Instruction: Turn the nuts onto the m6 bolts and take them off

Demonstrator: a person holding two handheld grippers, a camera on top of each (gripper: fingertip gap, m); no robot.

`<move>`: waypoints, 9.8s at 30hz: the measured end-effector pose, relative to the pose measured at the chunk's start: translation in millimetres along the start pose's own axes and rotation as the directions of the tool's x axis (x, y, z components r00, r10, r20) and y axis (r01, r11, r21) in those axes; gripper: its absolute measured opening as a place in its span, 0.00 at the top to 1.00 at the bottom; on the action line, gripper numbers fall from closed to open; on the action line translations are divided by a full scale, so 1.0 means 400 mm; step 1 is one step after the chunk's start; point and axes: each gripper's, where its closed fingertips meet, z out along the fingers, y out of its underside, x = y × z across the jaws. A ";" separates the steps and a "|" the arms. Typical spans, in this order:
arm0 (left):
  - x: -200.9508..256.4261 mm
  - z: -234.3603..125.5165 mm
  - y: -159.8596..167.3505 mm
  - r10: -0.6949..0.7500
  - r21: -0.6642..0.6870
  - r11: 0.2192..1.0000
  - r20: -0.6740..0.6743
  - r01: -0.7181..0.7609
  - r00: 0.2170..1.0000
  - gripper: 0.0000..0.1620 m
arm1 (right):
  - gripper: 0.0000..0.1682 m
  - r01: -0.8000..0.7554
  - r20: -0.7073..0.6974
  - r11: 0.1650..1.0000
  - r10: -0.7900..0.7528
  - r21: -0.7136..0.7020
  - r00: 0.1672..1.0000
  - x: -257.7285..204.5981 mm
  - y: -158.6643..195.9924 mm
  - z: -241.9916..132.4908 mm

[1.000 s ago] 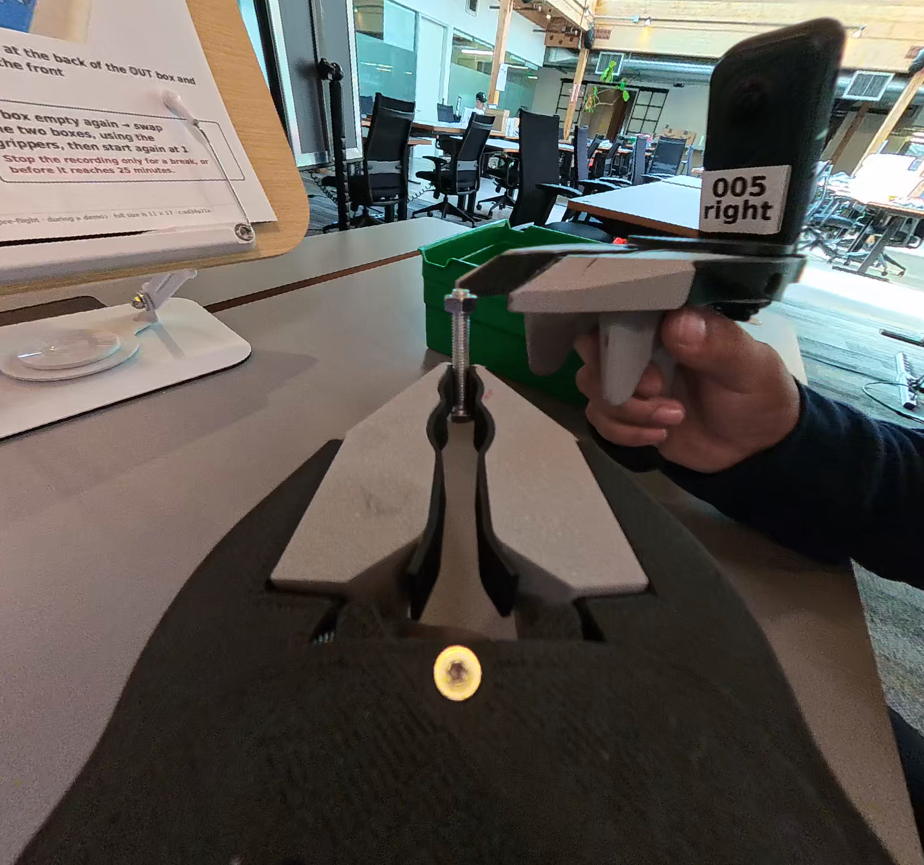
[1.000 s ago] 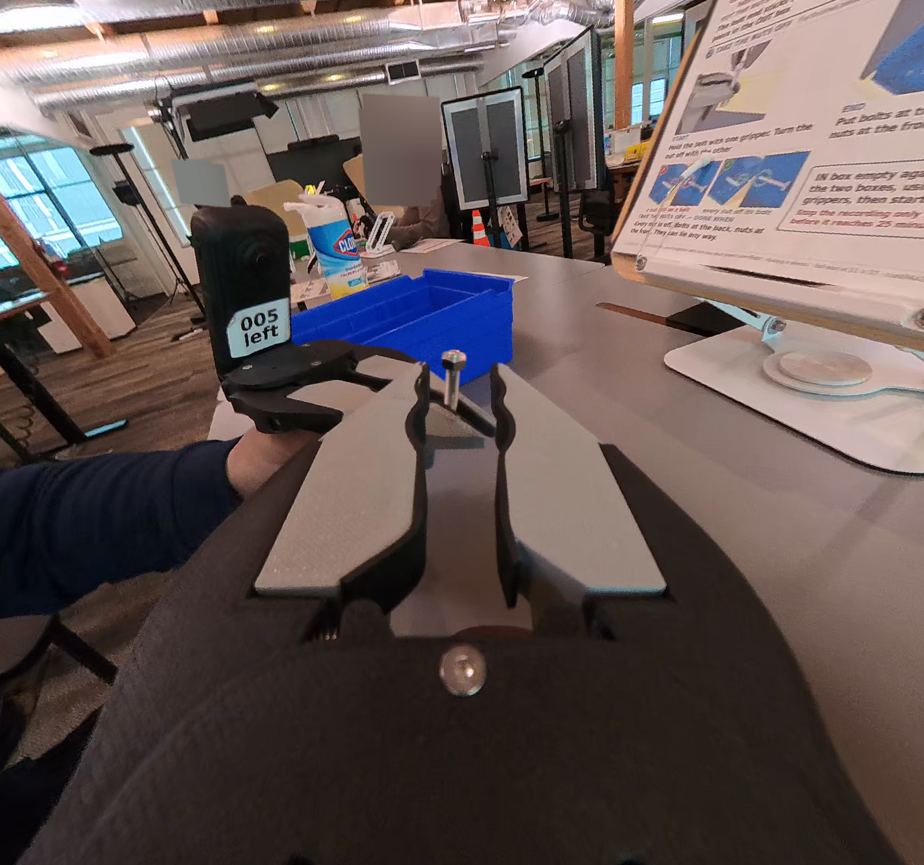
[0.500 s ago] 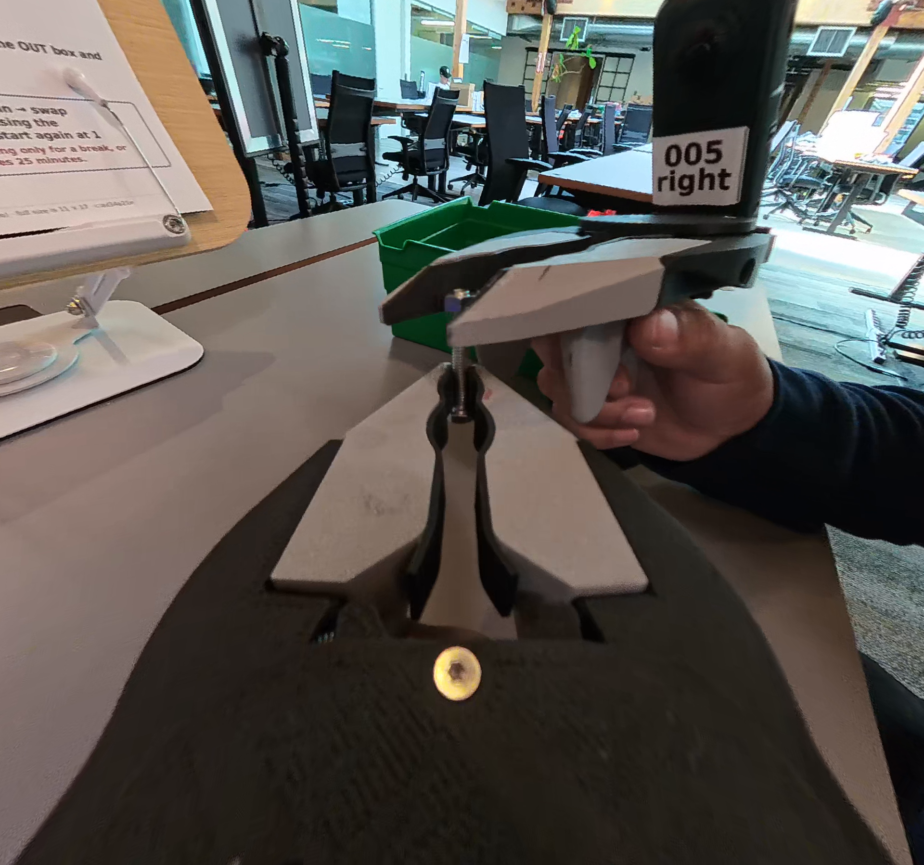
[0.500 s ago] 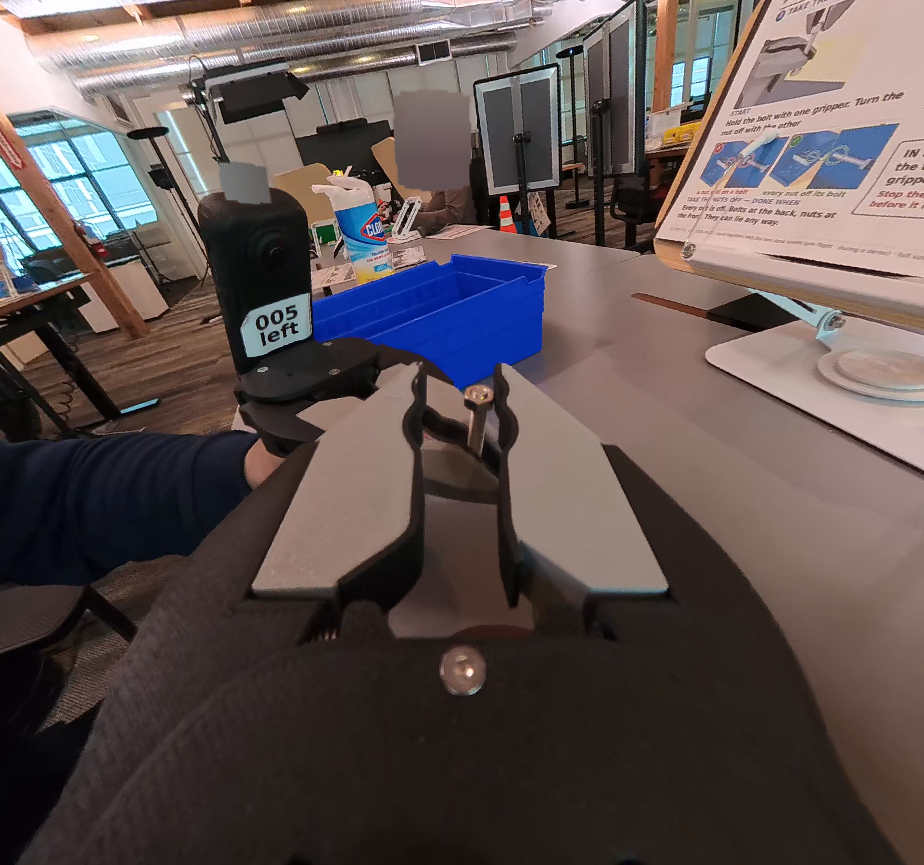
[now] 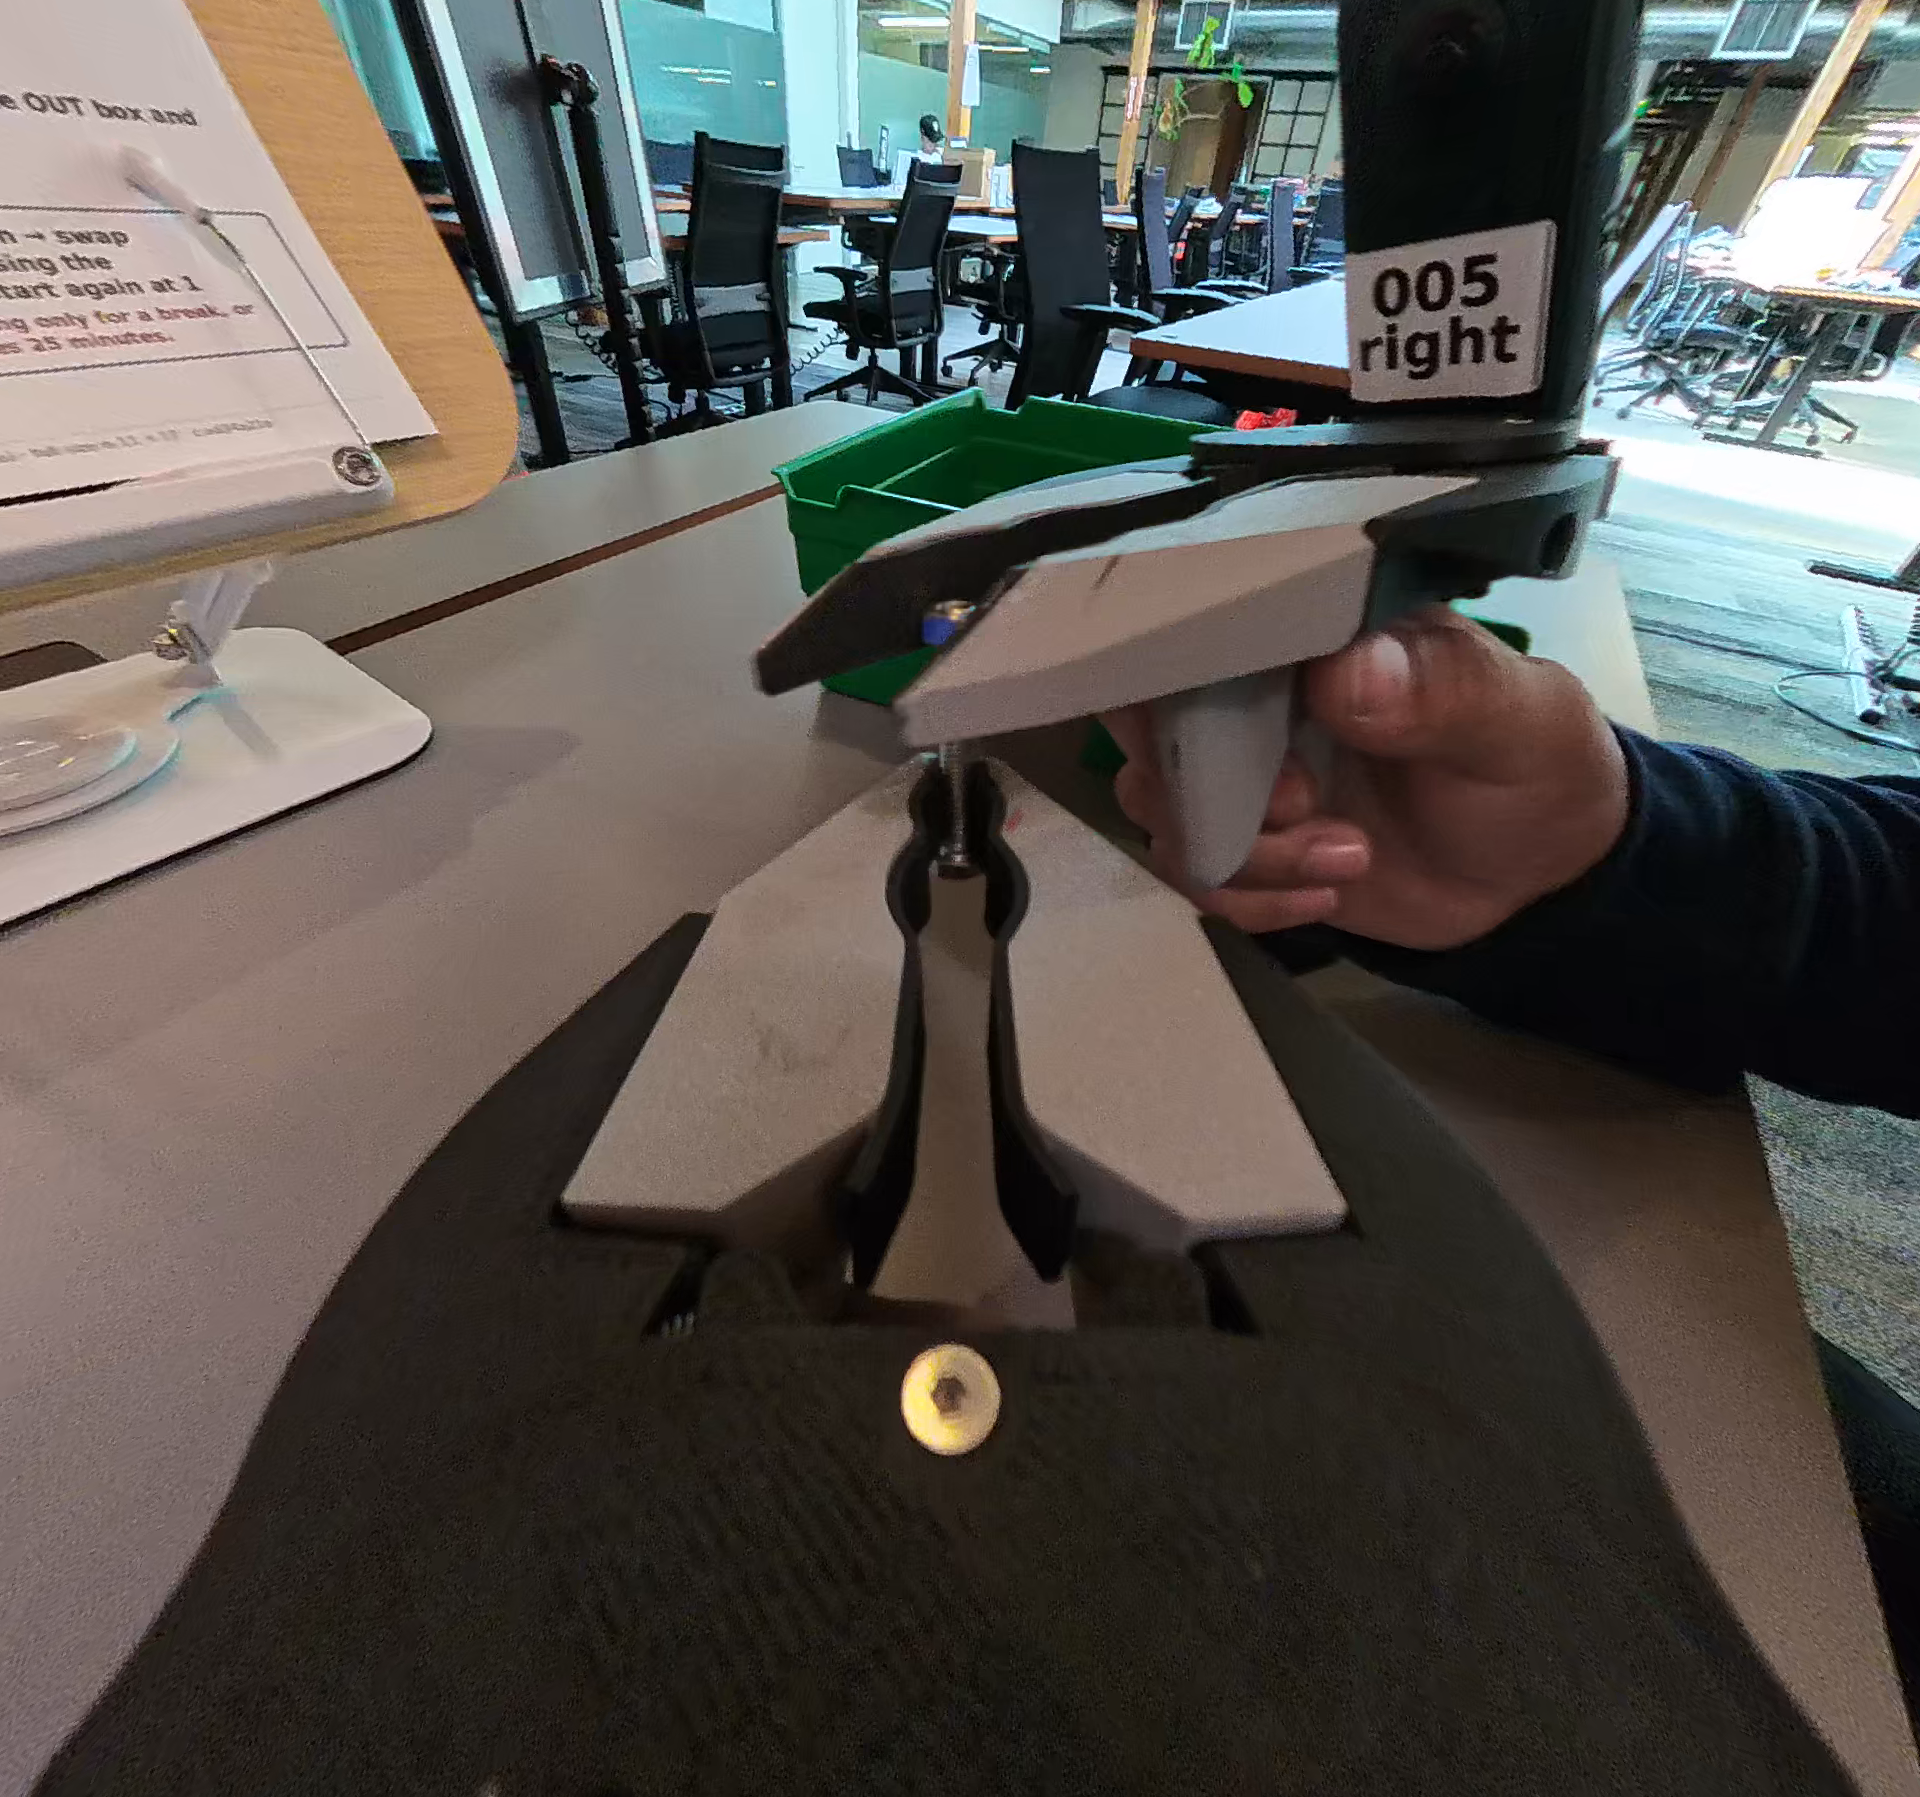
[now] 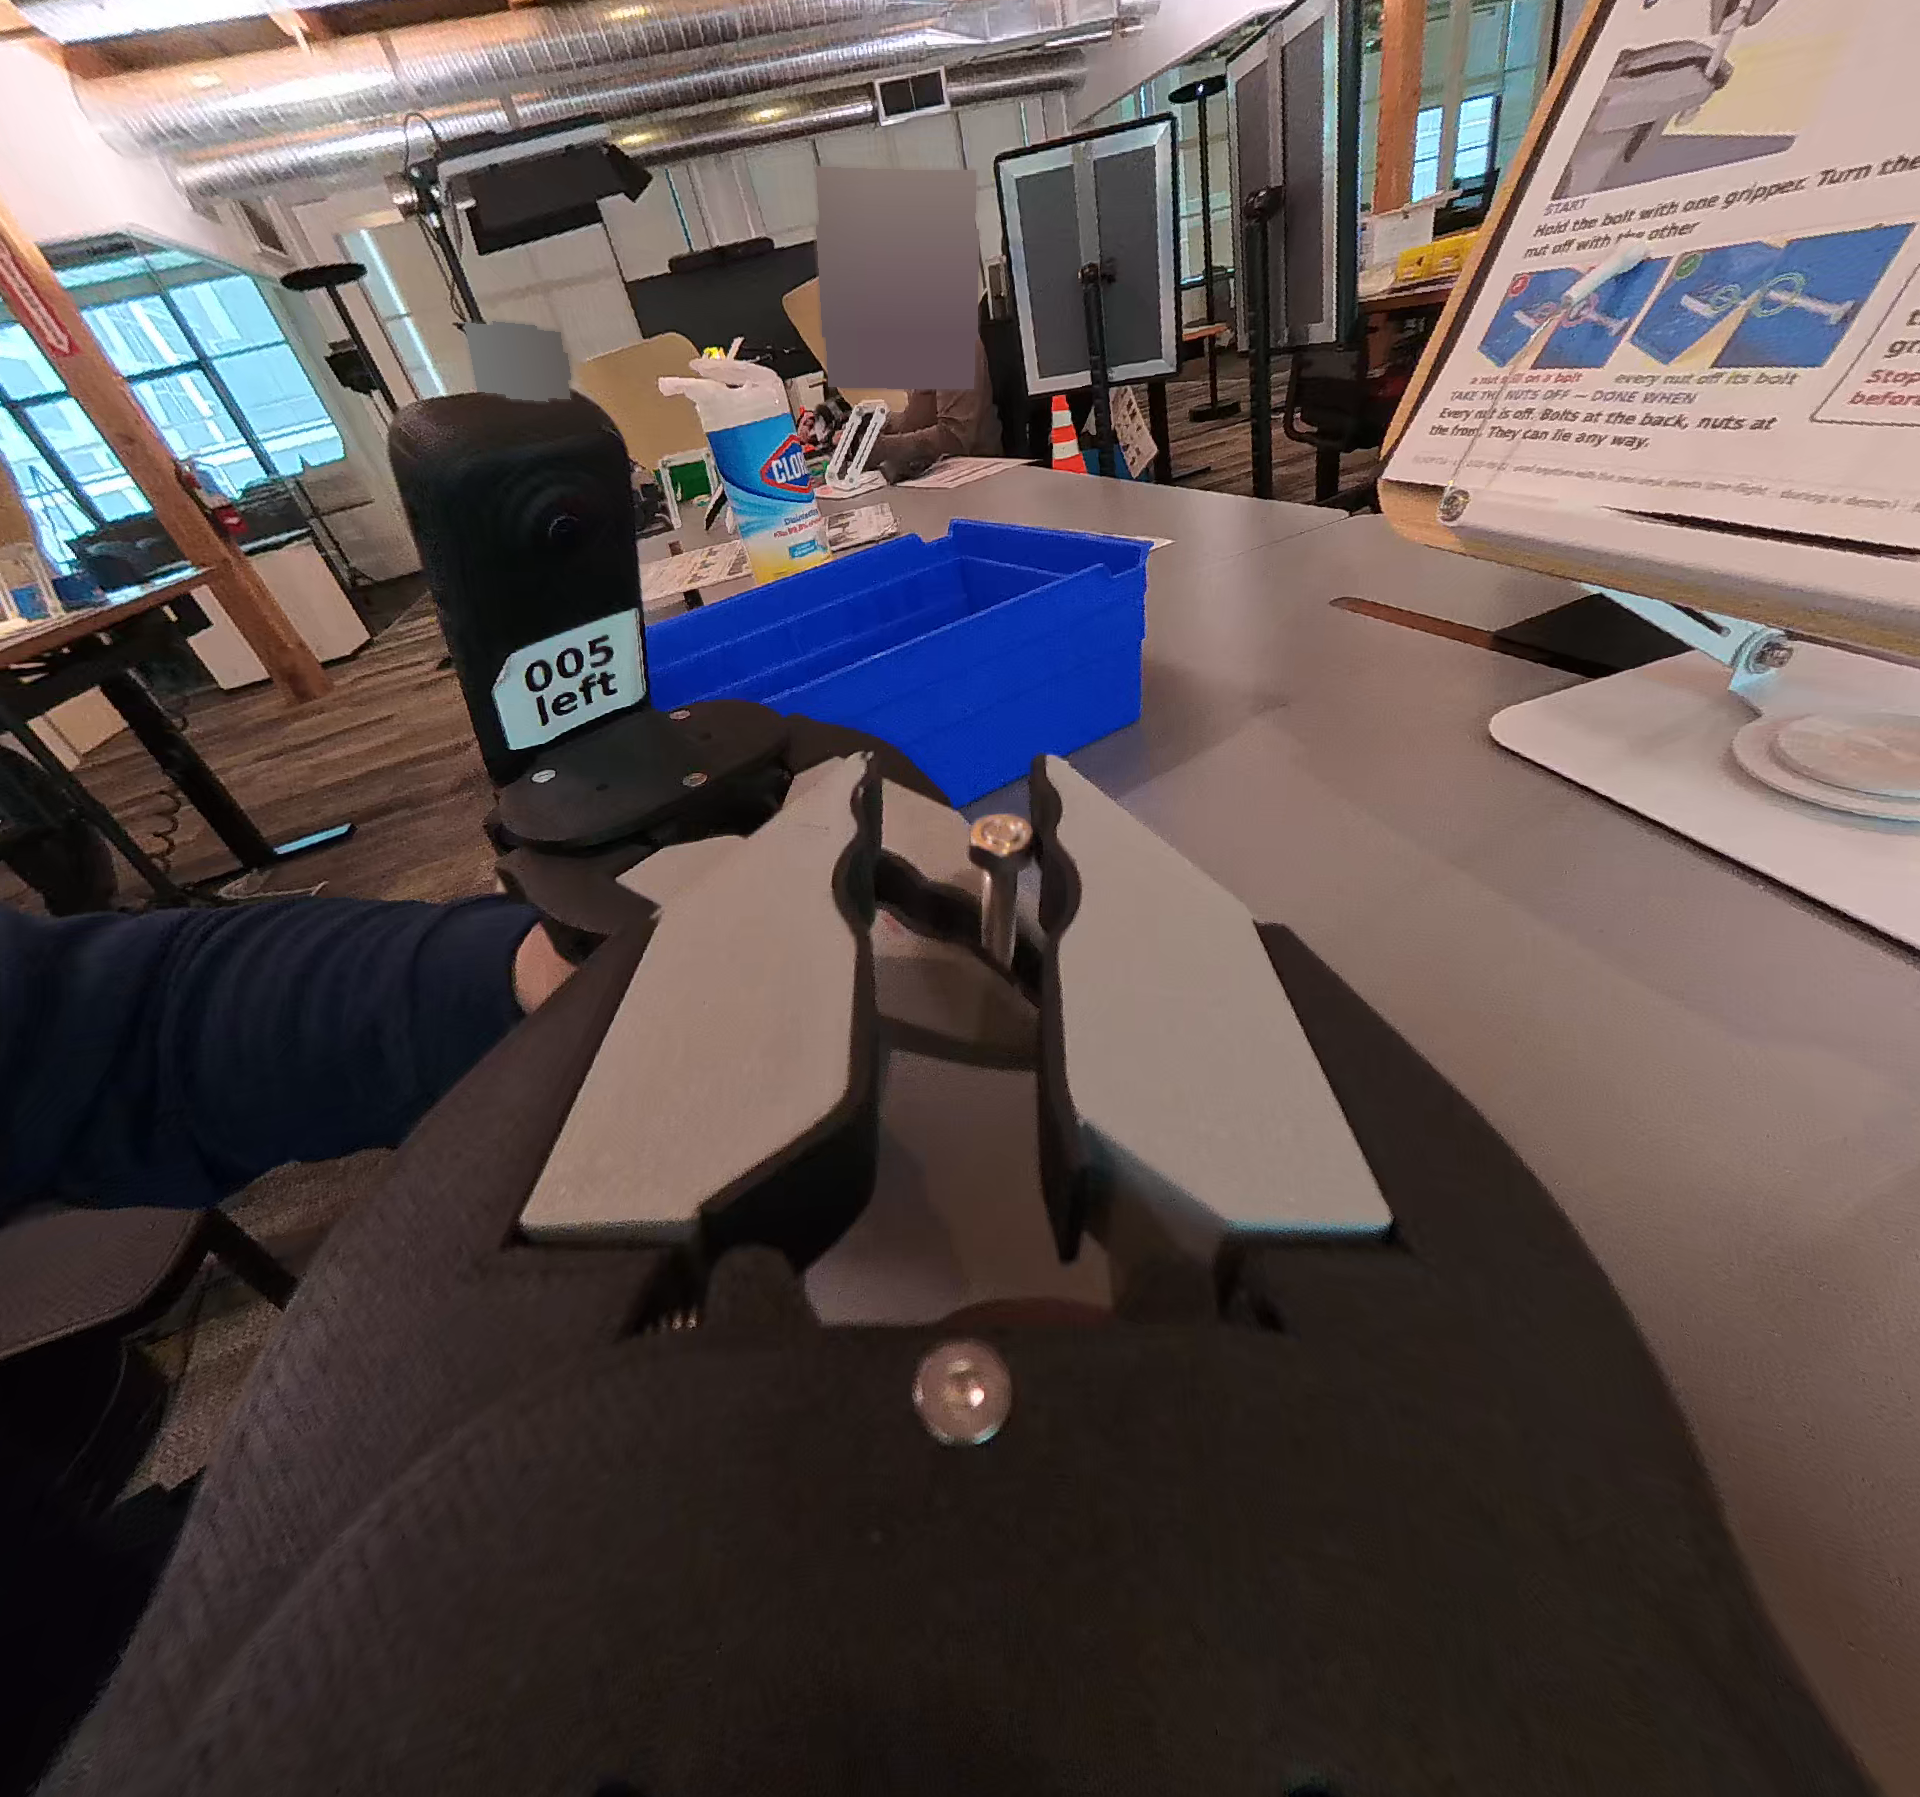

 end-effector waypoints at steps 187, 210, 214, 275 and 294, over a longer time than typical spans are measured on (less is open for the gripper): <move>-0.041 0.002 0.037 0.054 -0.087 0.995 0.061 -0.049 0.997 0.99 | 0.96 0.132 -0.060 0.989 -0.128 0.061 0.990 -0.025 -0.055 -0.041; -0.002 0.005 0.042 -0.005 -0.083 0.997 -0.036 0.002 0.999 0.99 | 0.84 -0.337 -0.672 0.756 -0.178 -0.561 0.718 0.248 0.163 -0.714; 0.005 0.007 0.038 -0.025 -0.073 0.997 -0.050 0.021 0.998 0.99 | 0.85 -0.144 -0.605 0.919 -0.117 -0.366 0.788 0.171 -0.003 -0.594; -0.080 -0.020 0.004 0.032 -0.058 0.998 0.120 -0.025 0.992 0.77 | 0.71 0.159 -0.468 0.917 -0.329 -0.366 0.820 0.291 0.099 -0.003; -0.576 -0.758 0.071 -0.308 -0.354 0.657 0.679 0.665 0.666 0.70 | 0.69 0.130 -0.337 0.908 -0.277 -0.398 0.900 0.213 0.174 0.051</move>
